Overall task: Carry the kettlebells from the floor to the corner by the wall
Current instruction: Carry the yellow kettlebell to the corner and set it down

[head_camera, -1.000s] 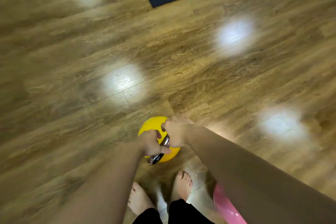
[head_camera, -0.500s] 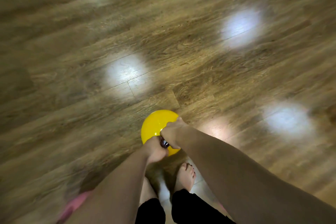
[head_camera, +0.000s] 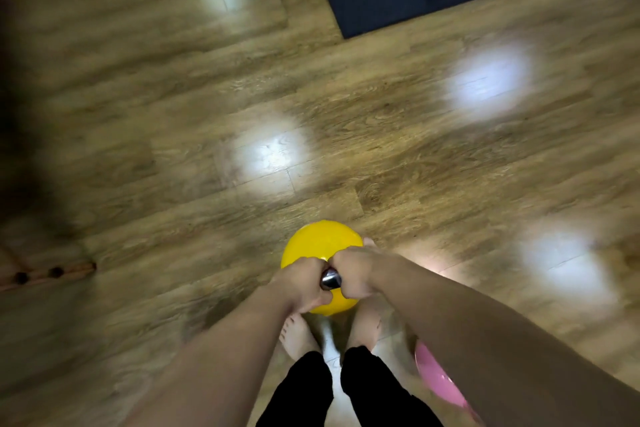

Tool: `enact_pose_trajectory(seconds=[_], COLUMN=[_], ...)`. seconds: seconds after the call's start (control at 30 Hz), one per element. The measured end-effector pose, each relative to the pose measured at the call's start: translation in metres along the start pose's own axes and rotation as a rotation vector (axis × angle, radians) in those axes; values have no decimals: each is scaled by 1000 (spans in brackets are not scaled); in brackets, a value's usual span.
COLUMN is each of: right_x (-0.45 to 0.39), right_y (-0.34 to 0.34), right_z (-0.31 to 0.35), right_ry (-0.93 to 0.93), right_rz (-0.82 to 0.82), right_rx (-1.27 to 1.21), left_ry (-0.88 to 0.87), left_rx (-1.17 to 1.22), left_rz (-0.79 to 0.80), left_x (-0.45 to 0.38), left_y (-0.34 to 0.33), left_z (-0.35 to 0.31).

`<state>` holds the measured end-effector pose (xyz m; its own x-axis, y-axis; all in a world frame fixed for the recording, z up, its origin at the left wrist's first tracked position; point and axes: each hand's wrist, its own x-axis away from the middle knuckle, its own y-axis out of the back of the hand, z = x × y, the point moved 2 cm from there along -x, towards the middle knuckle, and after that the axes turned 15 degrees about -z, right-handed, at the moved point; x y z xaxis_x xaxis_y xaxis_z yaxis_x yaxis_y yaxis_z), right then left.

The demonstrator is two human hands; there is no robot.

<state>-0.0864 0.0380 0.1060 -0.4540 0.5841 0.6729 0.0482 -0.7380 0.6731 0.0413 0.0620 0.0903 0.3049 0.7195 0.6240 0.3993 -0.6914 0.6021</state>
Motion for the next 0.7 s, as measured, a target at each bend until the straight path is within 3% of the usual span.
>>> enact_pose_trajectory(seconds=[0.13,0.4,0.7], right_x=[47,106,75], right_y=[78,243,342], right_z=[40,109,125], right_ry=[9,19,36], right_rz=[-8,-117,-225], right_rx=[14,-24,10], left_ry=[-67,-269,-295], left_rx=[-119,-293,-469], left_rz=[-217,-470,-470], left_x=[55,120,105], left_y=[63,229,348], left_z=[-30,-89,-100])
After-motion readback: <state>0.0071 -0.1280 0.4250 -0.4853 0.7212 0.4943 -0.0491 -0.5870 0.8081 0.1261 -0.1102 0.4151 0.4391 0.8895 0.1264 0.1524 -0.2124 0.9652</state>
